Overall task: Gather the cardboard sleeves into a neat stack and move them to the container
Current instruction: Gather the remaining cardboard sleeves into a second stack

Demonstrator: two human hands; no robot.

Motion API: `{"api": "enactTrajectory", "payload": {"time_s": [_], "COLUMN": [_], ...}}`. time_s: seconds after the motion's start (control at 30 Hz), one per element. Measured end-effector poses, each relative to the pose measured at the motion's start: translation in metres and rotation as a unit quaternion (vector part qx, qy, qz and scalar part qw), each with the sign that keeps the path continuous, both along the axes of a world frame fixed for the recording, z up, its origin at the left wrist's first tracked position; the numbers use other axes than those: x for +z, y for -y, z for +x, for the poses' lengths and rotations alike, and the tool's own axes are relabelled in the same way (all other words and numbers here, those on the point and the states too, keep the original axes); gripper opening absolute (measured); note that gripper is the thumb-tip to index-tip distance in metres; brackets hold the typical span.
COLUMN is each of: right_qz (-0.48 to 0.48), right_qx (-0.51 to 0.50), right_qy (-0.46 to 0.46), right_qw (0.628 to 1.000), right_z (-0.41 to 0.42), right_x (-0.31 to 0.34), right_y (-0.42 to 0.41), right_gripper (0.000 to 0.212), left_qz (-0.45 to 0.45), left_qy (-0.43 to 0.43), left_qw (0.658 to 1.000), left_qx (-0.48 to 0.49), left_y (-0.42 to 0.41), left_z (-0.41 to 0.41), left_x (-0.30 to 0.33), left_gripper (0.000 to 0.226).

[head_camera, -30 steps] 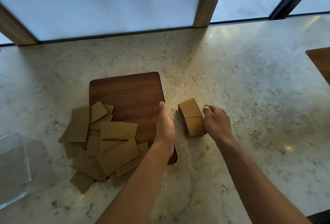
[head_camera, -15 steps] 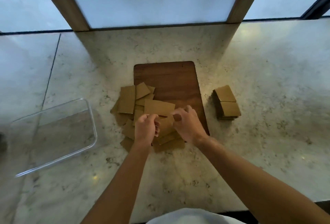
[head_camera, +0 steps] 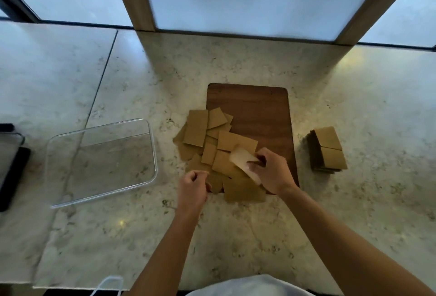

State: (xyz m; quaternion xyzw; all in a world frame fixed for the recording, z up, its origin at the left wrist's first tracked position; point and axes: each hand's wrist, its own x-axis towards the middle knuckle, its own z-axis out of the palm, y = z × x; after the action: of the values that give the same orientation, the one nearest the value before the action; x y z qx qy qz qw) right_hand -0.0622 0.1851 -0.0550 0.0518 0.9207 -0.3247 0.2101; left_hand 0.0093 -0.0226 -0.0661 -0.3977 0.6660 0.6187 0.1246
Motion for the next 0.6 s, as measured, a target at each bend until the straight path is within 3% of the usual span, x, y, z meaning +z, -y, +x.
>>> {"api": "enactTrajectory", "payload": {"time_s": [0.13, 0.2, 0.27, 0.33, 0.4, 0.47, 0.53, 0.6], "right_qz": [-0.193, -0.276, -0.28, -0.223, -0.026, 0.101, 0.168, 0.17], "right_qx": [-0.157, -0.163, -0.13, -0.154, -0.176, -0.126, -0.015, 0.013], "right_qy": [0.072, 0.155, 0.194, 0.108, -0.028, -0.037, 0.004, -0.001], "right_qw": [0.966, 0.935, 0.931, 0.957, 0.984, 0.986, 0.986, 0.985], "right_z": [0.015, 0.027, 0.034, 0.03, 0.02, 0.016, 0.015, 0.014], "right_x": [0.018, 0.02, 0.017, 0.011, 0.005, 0.0, -0.008, -0.014], "right_y": [0.009, 0.025, 0.038, 0.036, 0.018, -0.001, -0.012, -0.02], "right_gripper": [0.025, 0.035, 0.045, 0.041, 0.024, 0.046, 0.069, 0.065], "left_qz": [0.093, 0.197, 0.252, 0.272, 0.319, 0.358, 0.326, 0.285], "left_qy": [-0.014, -0.009, 0.0, -0.011, -0.022, -0.016, -0.028, -0.045], "left_qw": [0.995, 0.98, 0.967, 0.96, 0.943, 0.927, 0.94, 0.955], "left_qx": [-0.045, -0.016, 0.038, 0.063, 0.092, 0.113, 0.093, 0.072], "left_y": [-0.014, -0.023, -0.027, -0.024, -0.018, -0.012, -0.008, -0.008], "left_z": [-0.004, -0.011, -0.017, -0.021, -0.023, -0.024, -0.025, -0.027], "left_x": [0.008, 0.015, 0.017, 0.019, 0.02, 0.023, 0.019, 0.016], "left_gripper": [0.04, 0.04, 0.032, 0.03, 0.026, 0.021, 0.024, 0.031]}}
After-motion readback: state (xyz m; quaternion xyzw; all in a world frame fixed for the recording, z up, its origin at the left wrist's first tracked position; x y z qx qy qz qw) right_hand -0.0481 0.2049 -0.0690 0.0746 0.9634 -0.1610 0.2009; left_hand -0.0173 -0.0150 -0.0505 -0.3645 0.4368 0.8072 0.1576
